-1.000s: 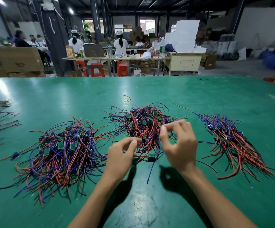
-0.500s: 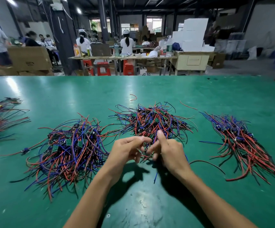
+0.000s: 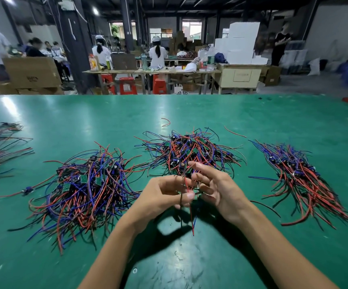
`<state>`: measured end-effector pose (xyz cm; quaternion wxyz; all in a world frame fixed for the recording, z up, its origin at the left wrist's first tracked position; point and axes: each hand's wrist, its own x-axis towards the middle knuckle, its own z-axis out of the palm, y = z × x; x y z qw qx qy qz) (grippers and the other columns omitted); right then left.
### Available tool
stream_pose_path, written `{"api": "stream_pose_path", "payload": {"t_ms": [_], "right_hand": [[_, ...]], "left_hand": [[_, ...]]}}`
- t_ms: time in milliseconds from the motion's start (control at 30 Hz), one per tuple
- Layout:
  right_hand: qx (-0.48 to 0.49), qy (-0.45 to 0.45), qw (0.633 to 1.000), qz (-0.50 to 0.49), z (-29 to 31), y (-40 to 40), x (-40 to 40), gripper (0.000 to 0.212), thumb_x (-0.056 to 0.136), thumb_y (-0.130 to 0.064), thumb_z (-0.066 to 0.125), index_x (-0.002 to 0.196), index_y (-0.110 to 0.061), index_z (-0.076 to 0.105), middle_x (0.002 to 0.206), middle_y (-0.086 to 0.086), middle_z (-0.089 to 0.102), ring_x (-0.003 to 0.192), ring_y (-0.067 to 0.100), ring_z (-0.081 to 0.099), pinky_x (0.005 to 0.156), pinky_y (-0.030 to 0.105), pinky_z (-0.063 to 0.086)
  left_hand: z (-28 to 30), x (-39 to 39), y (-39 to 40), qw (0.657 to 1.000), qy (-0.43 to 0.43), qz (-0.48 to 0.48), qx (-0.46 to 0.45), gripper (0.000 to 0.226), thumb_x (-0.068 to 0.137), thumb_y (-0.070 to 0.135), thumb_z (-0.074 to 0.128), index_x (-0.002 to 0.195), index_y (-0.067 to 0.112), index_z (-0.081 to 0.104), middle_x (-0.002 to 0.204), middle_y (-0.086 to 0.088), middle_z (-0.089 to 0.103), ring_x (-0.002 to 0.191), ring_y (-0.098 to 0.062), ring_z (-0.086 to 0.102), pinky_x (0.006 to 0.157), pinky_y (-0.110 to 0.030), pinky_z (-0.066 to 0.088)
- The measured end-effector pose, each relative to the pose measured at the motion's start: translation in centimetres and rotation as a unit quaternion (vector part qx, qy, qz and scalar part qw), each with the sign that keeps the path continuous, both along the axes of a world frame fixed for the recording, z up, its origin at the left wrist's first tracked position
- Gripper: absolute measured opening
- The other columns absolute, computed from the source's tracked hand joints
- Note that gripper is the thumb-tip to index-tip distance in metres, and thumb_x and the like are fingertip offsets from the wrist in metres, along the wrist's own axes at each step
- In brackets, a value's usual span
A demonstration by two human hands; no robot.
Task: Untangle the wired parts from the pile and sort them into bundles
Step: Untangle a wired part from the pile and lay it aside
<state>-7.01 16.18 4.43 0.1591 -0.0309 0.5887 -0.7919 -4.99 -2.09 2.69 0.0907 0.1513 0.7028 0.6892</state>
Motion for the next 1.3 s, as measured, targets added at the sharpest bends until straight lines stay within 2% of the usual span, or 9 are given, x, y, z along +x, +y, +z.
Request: {"api": "stream_pose_path", "payload": {"t_ms": [67,167,333,500,600,733,900,1033,1300], "right_hand": [[-0.003,0.005,1.0,-0.02,0.0,0.1,-0.1,0.029,0.075,-0.055,0.07,0.096,-0.038,0.08,0.08,-0.011,0.067,0.053,0.002,0.038,0.046,0.016,0.031],[0.019,0.018,0.999,-0.031,0.0,0.0,-0.1,0.023,0.071,-0.055,0.073,0.085,-0.038,0.078,0.086,-0.012,0.071,0.059,0.003,0.045,0.051,0.018,0.034],[0.094,0.007,0.993,-0.074,-0.4,-0.4,-0.4,0.042,0.095,-0.053,0.057,0.085,-0.02,0.08,0.077,0.001,0.075,0.045,0.01,0.046,0.04,0.017,0.031],[0.197,0.016,0.977,-0.086,-0.4,-0.3,-0.3,0.06,0.089,-0.071,0.055,0.073,-0.015,0.071,0.064,0.002,0.07,0.04,0.014,0.049,0.037,0.019,0.033],[0.296,0.074,0.95,-0.063,-0.9,-0.1,-0.1,0.051,0.088,-0.062,0.065,0.073,-0.014,0.07,0.059,0.001,0.066,0.045,0.015,0.054,0.041,0.023,0.038],[0.166,0.062,0.984,-0.014,-0.3,0.2,0.1,0.024,0.092,-0.034,0.071,0.087,-0.012,0.08,0.071,0.005,0.067,0.055,0.019,0.06,0.051,0.026,0.047],[0.09,0.05,0.994,-0.019,0.6,1.4,0.0,0.028,0.098,-0.044,0.057,0.109,-0.027,0.077,0.103,-0.002,0.078,0.083,0.01,0.073,0.065,0.021,0.056],[-0.036,0.012,0.999,-0.014,0.8,1.6,-0.1,0.031,0.099,-0.044,0.054,0.121,-0.027,0.068,0.118,0.0,0.075,0.107,0.016,0.073,0.083,0.029,0.061],[-0.073,0.042,0.996,-0.036,0.6,1.8,-0.7,0.026,0.105,-0.04,0.044,0.122,-0.026,0.059,0.121,0.001,0.074,0.11,0.017,0.072,0.067,0.029,0.06]], "left_hand": [[0.0,-0.2,-0.1,1.0,-0.008,0.0,0.019,0.037,0.078,0.014,0.079,0.114,0.022,0.075,0.104,-0.008,0.075,0.084,-0.018,0.069,0.074,-0.025,0.053],[0.2,-0.8,-0.2,0.996,-0.047,-0.001,0.069,0.052,0.074,0.002,0.068,0.123,0.018,0.07,0.111,-0.01,0.074,0.088,-0.021,0.071,0.076,-0.026,0.056],[0.3,-1.0,0.4,0.993,-0.086,0.047,0.066,0.059,0.069,-0.022,0.036,0.109,0.005,0.071,0.091,-0.014,0.072,0.048,-0.02,0.055,0.047,-0.025,0.047],[0.5,0.0,0.9,0.998,0.004,0.033,-0.054,0.053,0.062,0.001,0.044,0.102,0.011,0.078,0.082,-0.011,0.074,0.038,-0.014,0.042,0.038,-0.018,0.034],[0.6,0.6,1.3,0.996,0.018,-0.024,-0.082,0.052,0.064,0.003,0.044,0.096,0.017,0.082,0.08,-0.007,0.077,0.039,-0.007,0.043,0.037,-0.016,0.035],[0.4,0.7,1.5,0.994,-0.016,-0.041,-0.097,0.052,0.063,0.004,0.046,0.099,0.019,0.079,0.086,-0.008,0.078,0.046,-0.01,0.052,0.043,-0.018,0.036],[0.7,0.3,0.7,0.998,-0.046,-0.031,-0.019,0.029,0.086,0.009,0.058,0.107,0.016,0.076,0.09,-0.022,0.075,0.041,-0.014,0.04,0.04,-0.02,0.031],[0.9,0.4,0.5,0.999,-0.027,0.017,-0.016,0.022,0.091,0.031,0.069,0.11,0.021,0.075,0.081,-0.015,0.075,0.042,-0.011,0.025,0.039,-0.015,0.021],[0.9,0.6,0.4,0.999,-0.001,0.025,-0.039,0.022,0.098,0.019,0.062,0.115,0.015,0.075,0.077,-0.002,0.072,0.049,-0.009,0.038,0.046,-0.015,0.029]]}}
